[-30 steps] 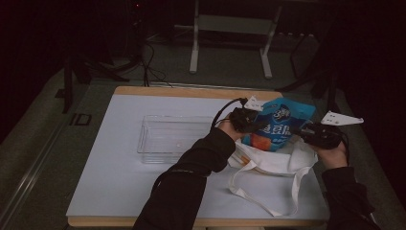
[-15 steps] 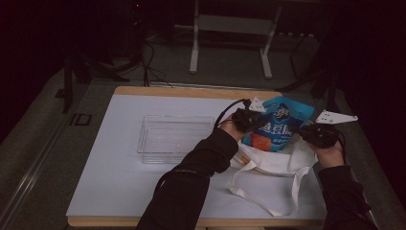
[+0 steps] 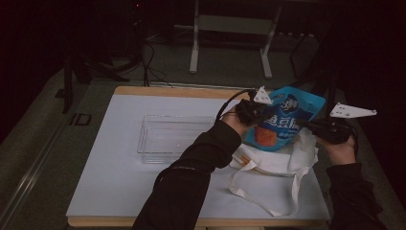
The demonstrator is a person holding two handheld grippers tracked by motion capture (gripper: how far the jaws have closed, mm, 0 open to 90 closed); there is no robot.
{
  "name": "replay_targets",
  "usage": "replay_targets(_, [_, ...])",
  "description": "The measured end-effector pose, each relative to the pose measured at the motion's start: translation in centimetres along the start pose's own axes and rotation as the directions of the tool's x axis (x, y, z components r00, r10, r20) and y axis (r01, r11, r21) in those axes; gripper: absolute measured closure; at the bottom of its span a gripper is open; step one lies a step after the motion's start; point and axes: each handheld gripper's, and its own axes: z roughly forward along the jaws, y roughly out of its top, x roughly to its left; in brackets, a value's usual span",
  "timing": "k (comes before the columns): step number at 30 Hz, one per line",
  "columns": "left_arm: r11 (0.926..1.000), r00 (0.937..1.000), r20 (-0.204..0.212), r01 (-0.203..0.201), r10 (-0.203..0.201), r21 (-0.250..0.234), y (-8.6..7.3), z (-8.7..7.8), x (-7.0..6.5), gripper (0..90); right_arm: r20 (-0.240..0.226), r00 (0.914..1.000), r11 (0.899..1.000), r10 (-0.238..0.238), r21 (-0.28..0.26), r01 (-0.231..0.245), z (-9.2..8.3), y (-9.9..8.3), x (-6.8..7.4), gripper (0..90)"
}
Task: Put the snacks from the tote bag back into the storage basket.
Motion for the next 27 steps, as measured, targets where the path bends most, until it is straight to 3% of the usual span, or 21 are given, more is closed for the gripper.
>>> replay_targets(9, [0.9992,0.9994,0.01,-0.034,0.034,-0.022,2.3,-2.6,-0.3,90.0,-0.009,0.9988,0.999,-0.048,-0.025,0.047,-1.7,2.7,1.0,89.4])
replay_targets(16, [0.9977,0.9982,0.019,-0.055,0.056,-0.038,4.0,-5.8,-0.2,90.0,-0.037,0.9947,0.995,-0.096,-0.044,0.095,-2.7,5.8,2.2,89.4])
replay_targets(26, [0.9972,0.998,0.026,-0.055,0.057,-0.051,4.5,-9.3,0.6,90.0,-0.074,0.9882,0.989,-0.134,-0.065,0.13,-2.3,8.5,3.9,89.4])
replay_targets(27, [0.9969,0.998,0.021,-0.058,0.06,-0.052,4.5,-10.3,0.7,90.0,-0.08,0.9868,0.989,-0.141,-0.066,0.136,-2.2,8.9,4.2,89.4])
